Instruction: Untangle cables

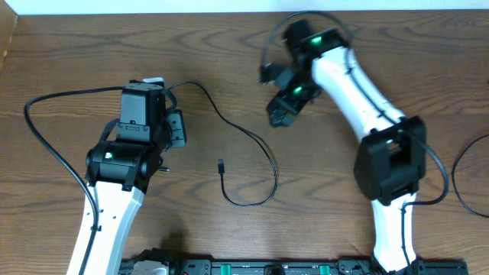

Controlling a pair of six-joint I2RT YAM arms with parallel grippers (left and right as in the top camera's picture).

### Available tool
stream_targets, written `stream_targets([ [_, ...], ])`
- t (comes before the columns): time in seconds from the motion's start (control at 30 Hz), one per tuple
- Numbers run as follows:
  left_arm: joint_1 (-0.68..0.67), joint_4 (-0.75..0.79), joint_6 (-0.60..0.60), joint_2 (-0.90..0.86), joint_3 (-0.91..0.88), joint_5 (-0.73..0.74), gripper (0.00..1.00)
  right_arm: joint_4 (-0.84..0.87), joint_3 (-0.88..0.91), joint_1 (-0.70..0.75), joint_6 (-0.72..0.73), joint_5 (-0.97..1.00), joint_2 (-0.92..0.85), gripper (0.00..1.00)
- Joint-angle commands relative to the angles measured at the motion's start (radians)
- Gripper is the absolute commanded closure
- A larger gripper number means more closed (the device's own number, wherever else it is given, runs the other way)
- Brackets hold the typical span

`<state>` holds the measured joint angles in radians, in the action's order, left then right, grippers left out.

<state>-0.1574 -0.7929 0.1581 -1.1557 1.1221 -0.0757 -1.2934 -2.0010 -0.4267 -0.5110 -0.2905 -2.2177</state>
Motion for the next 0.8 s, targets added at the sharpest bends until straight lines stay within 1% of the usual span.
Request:
stream_targets([
  [0.0,0.006,-0.015,0.024,0.000,0.006,-0.037,0.45,0.001,0.000,-0.078,-0.034,0.113,0.007,0.01],
  [0.23,0.006,-0.013,0.023,0.000,0.007,-0.037,0.45,0.002,0.002,-0.148,-0.005,0.093,0.006,0.01],
  [0.4,0.006,0.003,0.027,0.000,0.007,-0.037,0.40,0.018,0.029,-0.175,0.003,0.070,0.006,0.01],
  [0.6,0.006,0.014,0.047,0.002,0.007,-0.014,0.40,0.173,0.171,-0.195,0.079,0.002,0.006,0.01],
  [0.77,0.006,0.013,0.046,0.002,0.007,-0.011,0.40,0.246,0.257,-0.215,0.096,-0.061,0.006,0.01],
])
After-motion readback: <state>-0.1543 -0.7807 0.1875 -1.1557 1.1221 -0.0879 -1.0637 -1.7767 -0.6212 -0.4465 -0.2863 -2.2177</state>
